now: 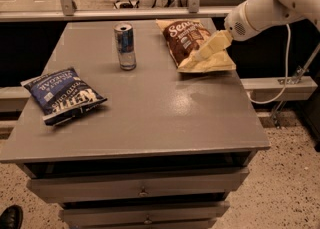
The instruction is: Move brown chip bag near blue chip bag
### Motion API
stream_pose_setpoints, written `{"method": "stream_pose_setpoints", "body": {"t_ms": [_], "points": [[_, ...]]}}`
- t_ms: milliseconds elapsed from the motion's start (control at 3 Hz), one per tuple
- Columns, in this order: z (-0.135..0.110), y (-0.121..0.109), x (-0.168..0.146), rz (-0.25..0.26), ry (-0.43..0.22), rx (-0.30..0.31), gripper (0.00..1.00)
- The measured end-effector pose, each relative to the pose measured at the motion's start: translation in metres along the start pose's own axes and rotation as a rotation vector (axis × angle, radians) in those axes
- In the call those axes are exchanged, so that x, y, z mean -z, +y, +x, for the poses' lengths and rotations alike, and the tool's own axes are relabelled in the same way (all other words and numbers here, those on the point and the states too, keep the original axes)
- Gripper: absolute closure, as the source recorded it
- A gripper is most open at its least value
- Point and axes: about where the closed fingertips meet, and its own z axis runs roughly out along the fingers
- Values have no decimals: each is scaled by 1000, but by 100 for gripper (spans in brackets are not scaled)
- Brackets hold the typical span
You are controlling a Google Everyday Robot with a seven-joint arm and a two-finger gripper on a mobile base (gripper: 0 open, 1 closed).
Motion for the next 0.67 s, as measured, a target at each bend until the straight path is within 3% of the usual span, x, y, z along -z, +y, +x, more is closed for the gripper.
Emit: {"method": "stream_pose_setpoints", "body": {"t_ms": [333, 667], "points": [[-5, -2, -30, -49, -51, -100, 2], [-5, 5, -40, -103, -79, -152, 32]]}}
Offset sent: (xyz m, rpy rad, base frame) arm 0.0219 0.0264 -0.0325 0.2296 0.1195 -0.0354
